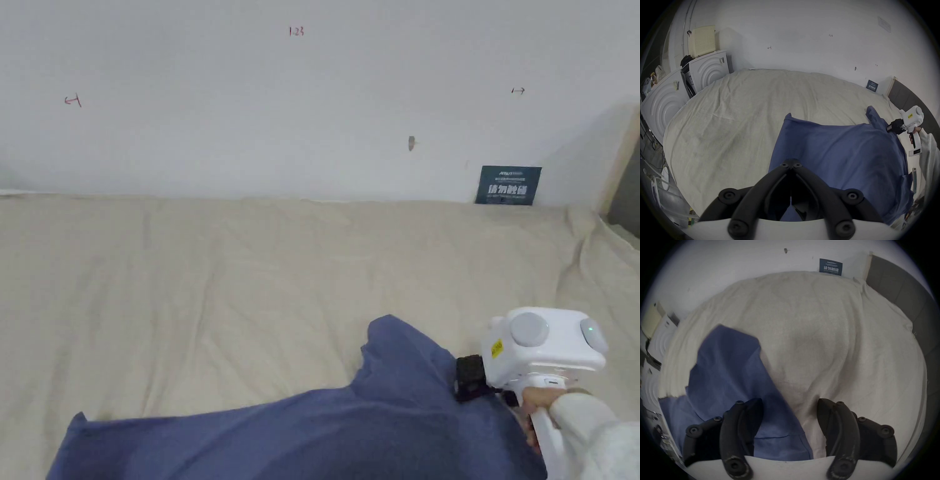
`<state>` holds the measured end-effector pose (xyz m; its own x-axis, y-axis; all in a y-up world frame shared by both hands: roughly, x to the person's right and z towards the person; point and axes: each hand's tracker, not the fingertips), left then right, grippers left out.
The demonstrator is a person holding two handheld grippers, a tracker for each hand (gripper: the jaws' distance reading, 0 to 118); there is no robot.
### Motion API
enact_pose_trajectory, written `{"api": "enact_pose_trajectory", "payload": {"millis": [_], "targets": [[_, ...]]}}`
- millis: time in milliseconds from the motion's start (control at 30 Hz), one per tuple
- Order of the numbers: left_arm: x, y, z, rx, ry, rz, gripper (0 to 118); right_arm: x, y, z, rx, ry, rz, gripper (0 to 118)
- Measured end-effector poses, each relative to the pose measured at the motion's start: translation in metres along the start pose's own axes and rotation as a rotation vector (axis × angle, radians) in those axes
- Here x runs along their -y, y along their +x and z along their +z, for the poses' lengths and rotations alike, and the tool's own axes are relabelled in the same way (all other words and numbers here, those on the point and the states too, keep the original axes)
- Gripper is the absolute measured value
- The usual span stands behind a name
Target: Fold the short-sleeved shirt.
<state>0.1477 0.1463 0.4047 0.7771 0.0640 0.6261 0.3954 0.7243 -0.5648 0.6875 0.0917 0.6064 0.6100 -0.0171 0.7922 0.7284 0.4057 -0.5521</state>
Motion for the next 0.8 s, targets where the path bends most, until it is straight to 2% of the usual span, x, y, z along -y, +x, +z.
{"api": "enact_pose_trajectory", "payload": {"millis": [33,67,100,167,200,367,533,567,600,633,667,700,733,800], "targets": [[0.002,-0.001,-0.001,-0.002,0.001,-0.001,0,0.004,-0.005,0.001,-0.007,0.027,0.022,60],[0.002,-0.002,-0.002,-0.005,-0.003,-0.001,0,0.004,-0.006,0.004,-0.005,0.035,0.030,40],[0.004,-0.004,-0.005,-0.007,-0.006,-0.001,0,0.005,-0.007,0.007,-0.008,0.040,0.025,31],[0.005,-0.007,-0.005,-0.011,-0.010,0.006,0,0.006,-0.011,0.015,0.093,0.078,0.032,11],[0.005,-0.009,-0.005,-0.010,-0.010,0.012,0,0.007,-0.008,0.016,0.035,0.065,0.022,0],[-0.001,-0.022,0.000,-0.025,-0.002,0.018,0,0.011,-0.007,0.043,-0.002,0.080,-0.022,0],[-0.022,-0.039,-0.006,-0.070,0.014,0.018,0,0.013,-0.003,0.071,-0.002,0.121,0.007,0],[-0.028,-0.042,-0.008,-0.066,0.014,0.025,7,0.012,0.002,0.070,-0.011,0.123,-0.006,0],[-0.034,-0.045,-0.013,-0.034,0.007,0.030,30,0.013,0.003,0.073,-0.020,0.128,-0.014,0],[-0.042,-0.049,-0.019,-0.015,-0.009,0.033,82,0.014,0.004,0.076,-0.017,0.127,-0.015,0],[-0.047,-0.050,-0.027,0.009,-0.059,0.028,115,0.014,0.003,0.079,-0.013,0.123,-0.005,0],[-0.050,-0.052,-0.036,0.033,-0.080,0.025,117,0.013,0.005,0.081,-0.003,0.131,0.019,0],[-0.072,-0.055,-0.051,0.074,0.015,0.030,116,0.013,0.006,0.085,0.007,0.140,0.032,0],[-0.089,-0.055,-0.077,0.086,-0.090,0.051,116,0.015,0.010,0.089,-0.003,0.153,0.006,0]]}}
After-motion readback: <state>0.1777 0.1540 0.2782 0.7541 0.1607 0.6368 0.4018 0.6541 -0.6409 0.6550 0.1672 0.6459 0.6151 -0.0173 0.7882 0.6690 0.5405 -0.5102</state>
